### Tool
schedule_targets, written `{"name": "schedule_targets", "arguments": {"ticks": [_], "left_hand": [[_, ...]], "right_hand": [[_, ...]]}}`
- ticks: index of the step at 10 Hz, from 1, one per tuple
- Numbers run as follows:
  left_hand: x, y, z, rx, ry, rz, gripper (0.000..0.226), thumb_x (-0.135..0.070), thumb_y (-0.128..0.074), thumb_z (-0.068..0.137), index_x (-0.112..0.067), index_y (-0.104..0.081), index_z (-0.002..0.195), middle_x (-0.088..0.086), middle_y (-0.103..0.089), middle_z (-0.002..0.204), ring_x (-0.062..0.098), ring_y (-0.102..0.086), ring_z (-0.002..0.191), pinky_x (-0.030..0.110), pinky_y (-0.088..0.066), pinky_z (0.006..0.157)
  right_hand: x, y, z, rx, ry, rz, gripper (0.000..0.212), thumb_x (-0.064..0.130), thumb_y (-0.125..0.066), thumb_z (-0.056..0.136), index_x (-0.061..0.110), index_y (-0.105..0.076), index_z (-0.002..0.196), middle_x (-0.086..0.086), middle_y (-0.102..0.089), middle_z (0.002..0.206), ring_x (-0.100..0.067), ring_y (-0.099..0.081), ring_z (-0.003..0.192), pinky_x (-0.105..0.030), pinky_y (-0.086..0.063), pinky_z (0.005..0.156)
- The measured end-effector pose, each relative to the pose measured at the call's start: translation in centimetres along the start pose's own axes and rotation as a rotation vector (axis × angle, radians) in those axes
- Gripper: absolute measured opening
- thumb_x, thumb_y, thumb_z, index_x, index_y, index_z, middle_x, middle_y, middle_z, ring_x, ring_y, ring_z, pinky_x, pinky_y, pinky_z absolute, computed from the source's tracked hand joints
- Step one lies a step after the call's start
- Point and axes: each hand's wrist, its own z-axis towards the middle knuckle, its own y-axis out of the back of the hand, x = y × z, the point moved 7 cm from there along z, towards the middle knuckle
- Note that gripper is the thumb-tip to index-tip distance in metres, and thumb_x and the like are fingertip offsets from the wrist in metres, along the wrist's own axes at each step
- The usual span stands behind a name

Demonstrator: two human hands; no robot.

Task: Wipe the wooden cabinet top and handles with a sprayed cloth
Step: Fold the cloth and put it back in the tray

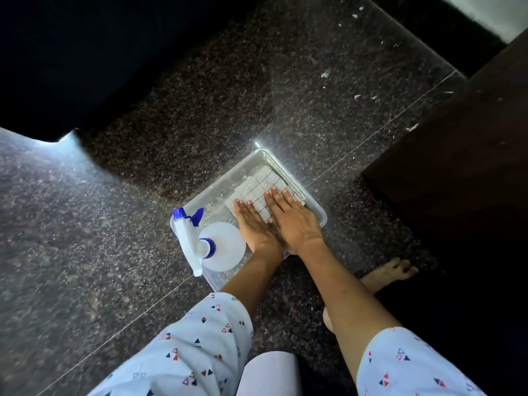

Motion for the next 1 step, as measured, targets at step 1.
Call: {"name": "schedule_targets", "arguments": {"ticks": [1], "left_hand": [[0.26,0.32,-0.89,-0.117,0.020,-0.117,0.075,-0.044,-0.014,0.099,0.008,0.018,0.143,0.023,0.014,0.156,0.035,0.013,0.146,0.049,0.014,0.114]], "right_hand": [[0.11,1.37,-1.41,-0.158,0.057,0.006,0.058,0.023,-0.023,0.103,0.025,0.013,0.149,0.007,0.018,0.156,-0.013,0.011,0.145,-0.029,-0.001,0.116]]}}
